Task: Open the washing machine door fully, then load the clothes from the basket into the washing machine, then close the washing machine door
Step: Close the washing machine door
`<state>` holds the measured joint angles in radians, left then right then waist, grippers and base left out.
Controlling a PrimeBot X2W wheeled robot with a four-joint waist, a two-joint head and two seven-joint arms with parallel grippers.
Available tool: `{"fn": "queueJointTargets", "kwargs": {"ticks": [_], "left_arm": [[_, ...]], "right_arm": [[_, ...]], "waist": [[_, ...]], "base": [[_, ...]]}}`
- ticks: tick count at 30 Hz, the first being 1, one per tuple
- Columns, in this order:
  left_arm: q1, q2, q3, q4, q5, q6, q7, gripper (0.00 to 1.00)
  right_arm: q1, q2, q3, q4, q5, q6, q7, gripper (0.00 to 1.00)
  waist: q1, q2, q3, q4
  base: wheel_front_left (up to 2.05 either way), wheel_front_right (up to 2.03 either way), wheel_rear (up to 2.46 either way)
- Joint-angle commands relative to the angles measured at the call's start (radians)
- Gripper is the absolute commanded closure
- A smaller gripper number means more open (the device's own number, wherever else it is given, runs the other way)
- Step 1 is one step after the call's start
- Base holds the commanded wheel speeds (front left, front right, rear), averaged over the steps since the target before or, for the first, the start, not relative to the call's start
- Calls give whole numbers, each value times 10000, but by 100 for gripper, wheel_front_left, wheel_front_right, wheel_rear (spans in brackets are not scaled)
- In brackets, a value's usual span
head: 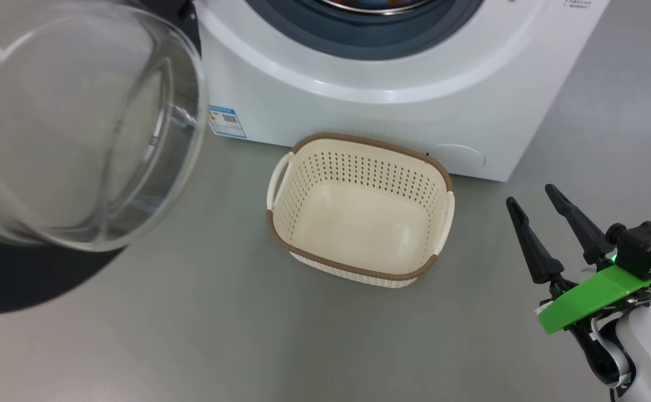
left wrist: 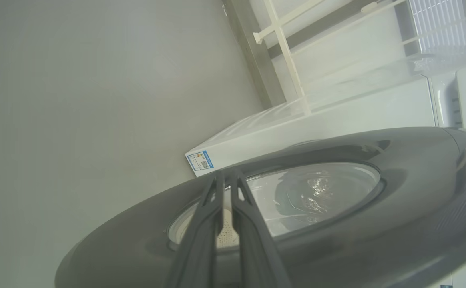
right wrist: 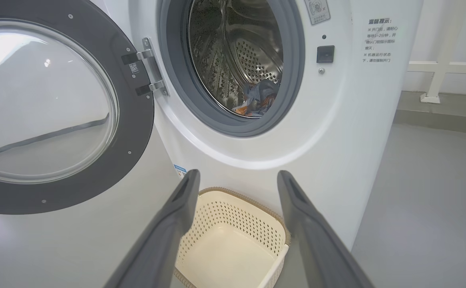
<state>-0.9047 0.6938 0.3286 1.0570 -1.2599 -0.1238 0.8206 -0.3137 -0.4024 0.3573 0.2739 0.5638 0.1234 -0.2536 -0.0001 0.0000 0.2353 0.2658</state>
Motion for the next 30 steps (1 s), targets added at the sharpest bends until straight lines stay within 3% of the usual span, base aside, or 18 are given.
{"fn": "queueJointTargets", "kwargs": {"ticks": [1, 10, 14, 22, 30], "left_arm": [[345, 174, -73, -470, -106, -65, 448, 100], [2048, -601, -112, -3780, -1400, -34, 2995, 100], [2691, -1064, -203, -5375, -1752, 417, 3641, 100], [3791, -1967, -619, -8401, -1963, 1472, 4158, 100], [4163, -2524, -737, -9760, -1909, 1849, 3879, 100]], "right_arm": [[260, -22, 185, -156, 82, 73, -82, 0], [594, 275, 120, -45, 175, 73, -82, 0], [730, 420, 90, -27, 223, 73, -82, 0], [774, 710, 132, -13, 283, 73, -82, 0], [872, 889, 75, 18, 293, 73, -82, 0]], "waist": [[1, 0, -226, 161], [1, 0, -932, 366], [1, 0, -1182, 367], [1, 0, -1527, -100], [1, 0, -1655, -947]], "base": [[0, 0, 0], [0, 0, 0], [0, 0, 0], [0, 0, 0], [0, 0, 0]]}}
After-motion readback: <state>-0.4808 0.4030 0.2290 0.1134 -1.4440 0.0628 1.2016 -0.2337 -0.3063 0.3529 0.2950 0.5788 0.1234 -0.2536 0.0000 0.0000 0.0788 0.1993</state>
